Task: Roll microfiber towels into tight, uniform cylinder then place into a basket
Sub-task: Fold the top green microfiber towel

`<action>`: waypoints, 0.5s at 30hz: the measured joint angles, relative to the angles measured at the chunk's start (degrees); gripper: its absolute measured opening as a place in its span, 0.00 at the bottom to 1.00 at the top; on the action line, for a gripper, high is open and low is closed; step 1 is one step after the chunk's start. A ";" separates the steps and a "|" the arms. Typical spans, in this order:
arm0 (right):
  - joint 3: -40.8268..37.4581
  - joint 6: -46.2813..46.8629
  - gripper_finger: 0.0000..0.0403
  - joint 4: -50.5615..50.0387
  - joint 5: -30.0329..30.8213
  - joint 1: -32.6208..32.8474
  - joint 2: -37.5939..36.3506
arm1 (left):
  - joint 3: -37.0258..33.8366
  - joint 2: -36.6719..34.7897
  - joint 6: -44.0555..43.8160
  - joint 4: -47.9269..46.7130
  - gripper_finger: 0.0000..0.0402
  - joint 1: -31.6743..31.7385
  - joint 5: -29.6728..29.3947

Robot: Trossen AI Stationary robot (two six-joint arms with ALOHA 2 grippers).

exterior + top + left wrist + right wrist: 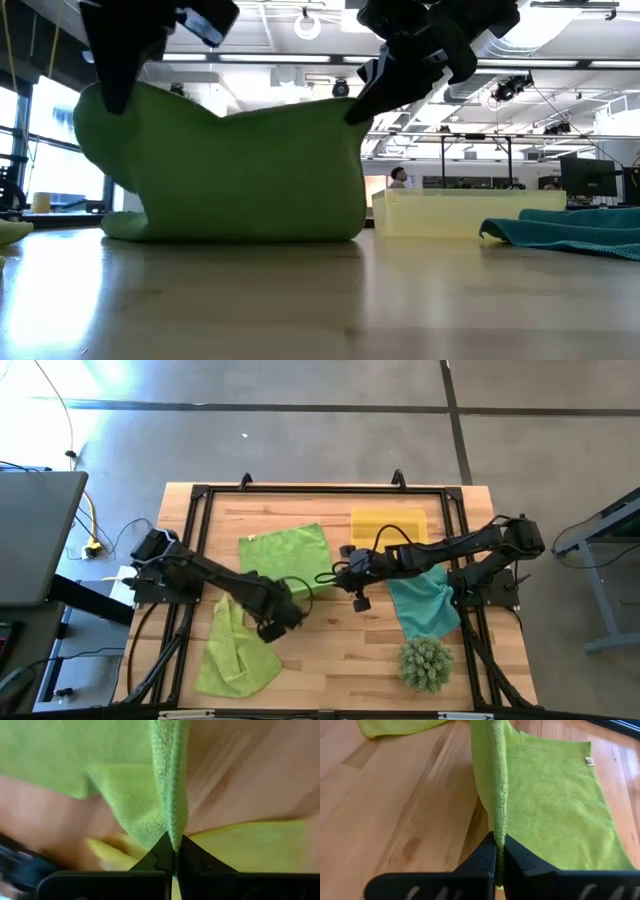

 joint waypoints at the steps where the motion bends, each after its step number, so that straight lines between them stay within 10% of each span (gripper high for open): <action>1: 0.00 -0.49 0.00 -0.08 0.02 0.00 0.00 | 0.00 0.00 -0.46 1.41 0.00 0.35 2.41; 9: 0.00 -5.44 0.00 -0.71 -0.66 0.00 0.00 | 0.04 0.00 6.01 16.86 0.00 0.00 18.88; 15: 0.00 -5.64 0.00 -0.59 -0.64 -0.02 0.00 | 0.02 0.00 -0.59 9.81 0.00 0.45 11.10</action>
